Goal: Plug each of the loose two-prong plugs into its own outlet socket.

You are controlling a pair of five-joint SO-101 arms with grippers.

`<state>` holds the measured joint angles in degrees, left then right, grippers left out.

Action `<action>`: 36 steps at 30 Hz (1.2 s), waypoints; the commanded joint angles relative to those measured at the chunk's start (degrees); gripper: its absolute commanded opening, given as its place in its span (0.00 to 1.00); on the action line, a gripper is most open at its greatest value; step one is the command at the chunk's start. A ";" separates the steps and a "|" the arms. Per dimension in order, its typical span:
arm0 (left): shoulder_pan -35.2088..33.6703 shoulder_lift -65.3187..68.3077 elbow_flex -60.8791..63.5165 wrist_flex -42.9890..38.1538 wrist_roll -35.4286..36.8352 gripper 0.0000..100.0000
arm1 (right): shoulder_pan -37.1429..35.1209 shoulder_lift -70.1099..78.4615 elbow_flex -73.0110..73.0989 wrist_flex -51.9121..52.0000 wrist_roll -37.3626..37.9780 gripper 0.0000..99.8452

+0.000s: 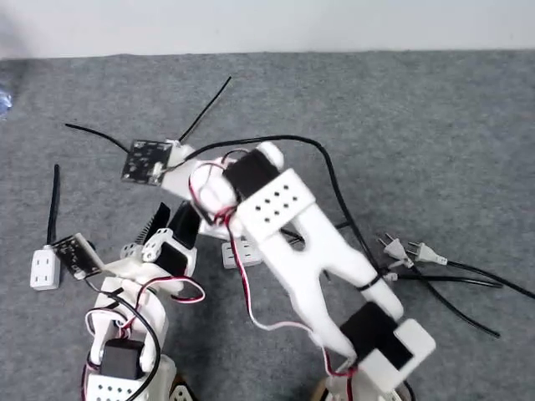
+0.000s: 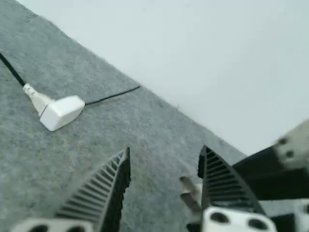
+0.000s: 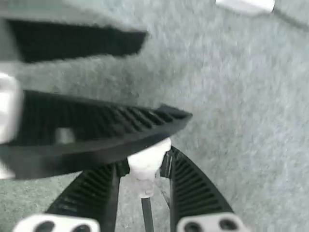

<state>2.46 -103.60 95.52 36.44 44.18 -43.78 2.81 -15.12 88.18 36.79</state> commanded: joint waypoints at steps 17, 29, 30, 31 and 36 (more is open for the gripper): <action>0.00 -0.79 -1.89 1.41 0.44 0.22 | -2.77 -11.74 -0.62 0.48 0.97 0.01; 0.00 -0.79 -1.01 1.23 0.35 0.22 | -2.77 -12.00 -4.31 0.66 0.53 0.01; 0.00 -0.79 -1.01 1.23 0.35 0.22 | -2.77 -12.44 -4.75 0.75 0.53 0.01; 0.00 -0.79 -1.01 1.23 0.35 0.22 | -2.77 -12.88 -4.92 0.84 0.53 0.01; 0.00 -0.79 -1.01 1.23 0.35 0.22 | -2.77 -14.90 -4.92 0.92 0.53 0.01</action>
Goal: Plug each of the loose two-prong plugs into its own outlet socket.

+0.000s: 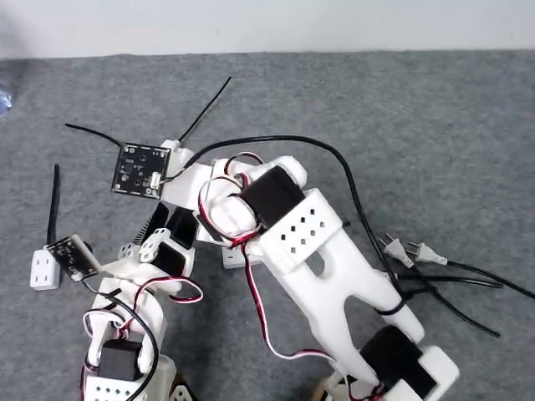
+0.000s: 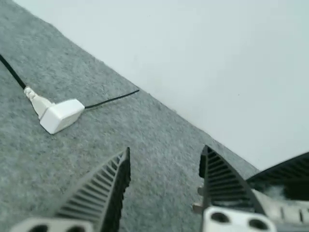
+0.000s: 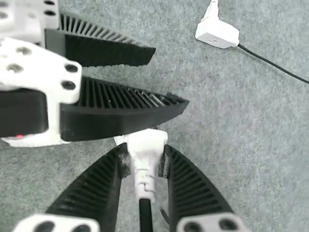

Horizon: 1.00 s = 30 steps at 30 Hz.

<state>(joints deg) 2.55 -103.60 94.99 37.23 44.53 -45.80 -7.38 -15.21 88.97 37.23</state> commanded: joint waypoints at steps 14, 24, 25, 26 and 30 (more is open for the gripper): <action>-0.09 -0.79 -0.48 0.44 0.00 0.22 | -0.75 -6.55 -4.57 0.13 0.00 0.01; -0.09 -0.79 -0.48 0.44 -0.09 0.22 | 1.63 -6.29 -4.48 -0.48 0.53 0.01; -0.09 -0.79 -0.48 0.44 -0.09 0.22 | 2.51 -6.29 -4.48 -0.48 0.53 0.01; -0.09 -0.79 -0.48 0.53 -0.09 0.22 | 3.65 -6.29 -4.48 -0.48 0.79 0.01; -1.41 -0.79 0.13 0.62 -0.09 0.22 | 5.93 -6.29 -4.48 -0.22 2.55 0.01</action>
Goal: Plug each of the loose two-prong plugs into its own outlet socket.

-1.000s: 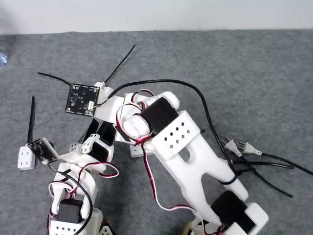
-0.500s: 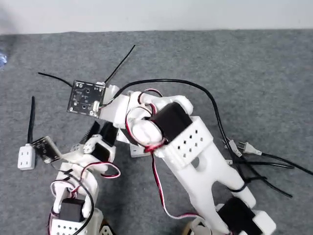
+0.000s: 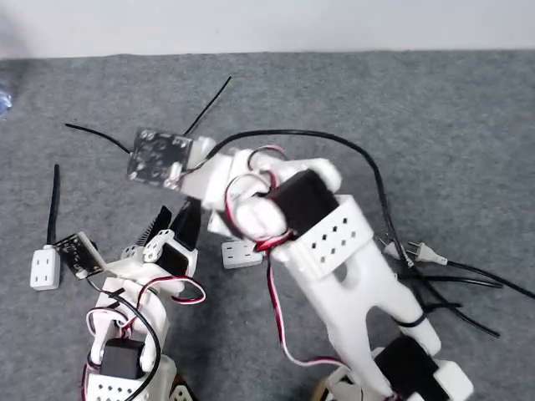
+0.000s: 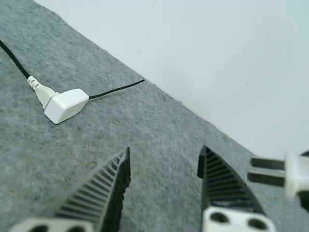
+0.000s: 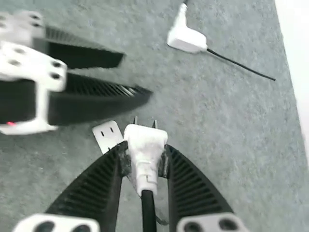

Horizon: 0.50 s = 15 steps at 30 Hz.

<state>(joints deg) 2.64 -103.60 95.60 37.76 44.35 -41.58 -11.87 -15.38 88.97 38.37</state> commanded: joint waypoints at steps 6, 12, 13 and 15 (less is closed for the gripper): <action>-17.32 -0.70 0.84 5.98 -8.18 0.22 | 2.07 4.53 -4.48 2.15 5.71 0.01; -32.18 -0.70 0.66 16.18 -30.77 0.22 | 2.77 17.98 -4.75 6.02 10.81 0.01; -33.85 -0.70 0.84 16.18 -34.46 0.22 | 2.86 19.21 -4.75 5.93 11.52 0.01; -36.31 -0.70 0.84 16.26 -41.67 0.22 | 2.77 21.49 -4.75 6.20 13.71 0.01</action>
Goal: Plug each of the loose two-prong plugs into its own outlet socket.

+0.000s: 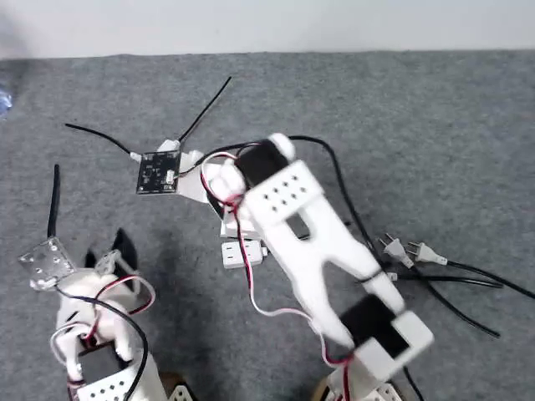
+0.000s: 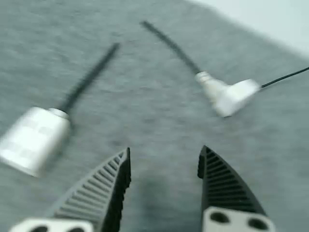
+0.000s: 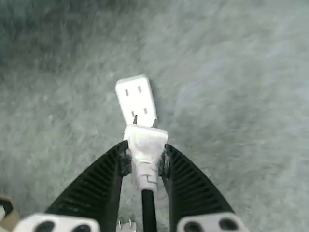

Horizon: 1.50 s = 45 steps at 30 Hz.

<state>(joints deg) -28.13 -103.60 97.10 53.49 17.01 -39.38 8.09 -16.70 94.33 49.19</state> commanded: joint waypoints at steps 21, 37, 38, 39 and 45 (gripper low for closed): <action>-4.84 -0.70 -0.84 5.01 -29.63 0.22 | -2.51 12.44 -4.04 -3.74 19.60 0.01; -7.12 -0.70 -0.92 5.10 -29.71 0.22 | -2.33 18.42 -5.80 -6.81 21.10 0.01; -7.12 -0.70 -0.92 5.10 -29.71 0.22 | -2.33 18.51 -5.89 -6.81 21.10 0.01; -7.12 -0.70 -0.92 5.10 -29.71 0.22 | -2.42 18.59 -5.89 -6.81 21.10 0.01; -7.12 -0.70 -0.92 5.10 -29.71 0.22 | -2.42 18.77 -5.80 -6.20 21.10 0.01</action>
<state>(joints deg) -34.90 -103.60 97.10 58.33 -12.18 -41.49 27.34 -19.52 88.09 69.85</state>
